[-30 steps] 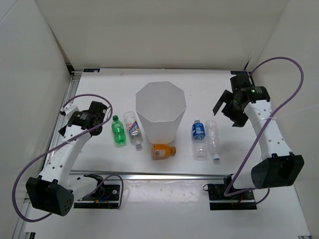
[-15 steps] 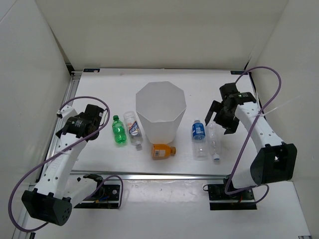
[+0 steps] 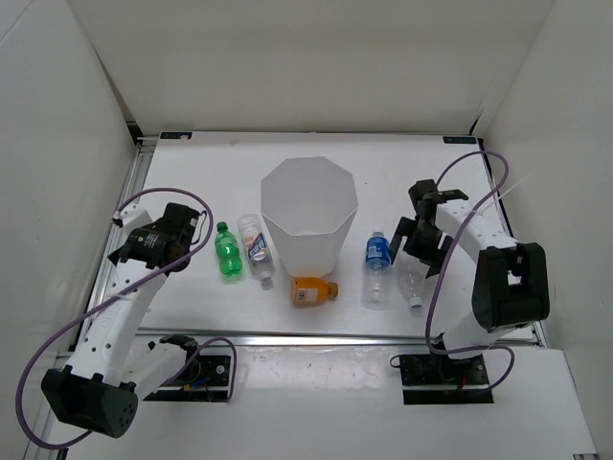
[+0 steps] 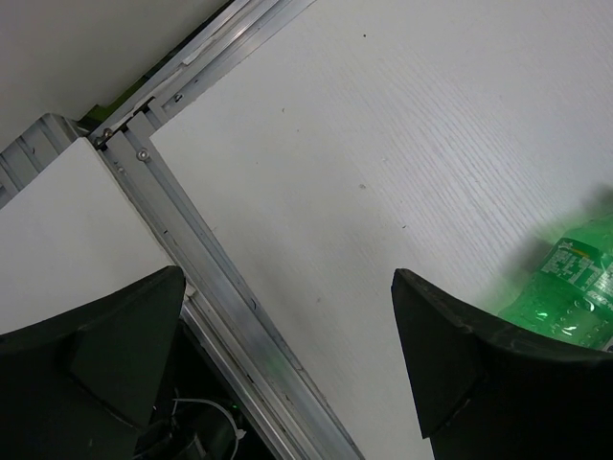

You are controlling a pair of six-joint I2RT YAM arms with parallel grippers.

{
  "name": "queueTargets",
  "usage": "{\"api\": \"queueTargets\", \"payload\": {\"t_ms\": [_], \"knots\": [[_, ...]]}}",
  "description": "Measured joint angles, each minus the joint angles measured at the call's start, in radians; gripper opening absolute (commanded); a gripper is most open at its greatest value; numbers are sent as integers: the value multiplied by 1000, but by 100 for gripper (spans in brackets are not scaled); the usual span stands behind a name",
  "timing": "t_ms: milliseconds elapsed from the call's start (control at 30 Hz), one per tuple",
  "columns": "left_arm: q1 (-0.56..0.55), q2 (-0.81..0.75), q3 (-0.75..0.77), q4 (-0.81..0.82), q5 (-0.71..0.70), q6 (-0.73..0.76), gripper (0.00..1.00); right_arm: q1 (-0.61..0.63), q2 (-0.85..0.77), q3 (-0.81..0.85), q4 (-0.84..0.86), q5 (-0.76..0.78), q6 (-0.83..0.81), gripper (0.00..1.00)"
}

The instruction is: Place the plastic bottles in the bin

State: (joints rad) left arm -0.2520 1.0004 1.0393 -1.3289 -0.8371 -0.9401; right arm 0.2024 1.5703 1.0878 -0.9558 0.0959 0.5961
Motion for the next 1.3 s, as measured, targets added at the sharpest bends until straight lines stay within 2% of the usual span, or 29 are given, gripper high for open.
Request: {"api": "queueTargets", "payload": {"t_ms": [100,200,333,400,433,500,567,667,733,967,1067,1133,1200,1300], "knots": [[0,6,-7,8,8,9,100,-5,24,-6,21,-3,3,100],[0,23,-16,13,16,15,100,-20,55,-14,52,-8,6,96],[0,37,-18,18,19,24,100,-60,85,-44,89,-37,9,75],[0,40,-18,23,19,27,100,-78,94,-50,98,-55,6,51],[-1,42,-18,23,20,27,100,-93,99,-50,98,-67,9,34],[-4,46,-18,24,23,27,100,-117,94,-47,92,-93,7,25],[-7,56,-18,24,26,27,100,-133,91,-42,98,-101,11,22],[-8,74,-18,24,28,21,100,-147,60,-2,72,-130,14,18],[-8,82,-18,24,31,16,100,-148,11,117,27,-165,26,18],[-8,85,-26,38,61,11,100,-45,-56,851,62,-247,56,20],[-8,102,-28,49,74,13,100,34,-42,1069,85,-285,50,20],[-8,120,-28,65,82,21,100,89,-27,1130,105,-300,40,20],[-8,137,-28,89,89,37,100,158,-10,1139,118,-304,20,25],[-8,169,-27,129,98,58,100,264,36,1096,126,-281,-11,49]]}}
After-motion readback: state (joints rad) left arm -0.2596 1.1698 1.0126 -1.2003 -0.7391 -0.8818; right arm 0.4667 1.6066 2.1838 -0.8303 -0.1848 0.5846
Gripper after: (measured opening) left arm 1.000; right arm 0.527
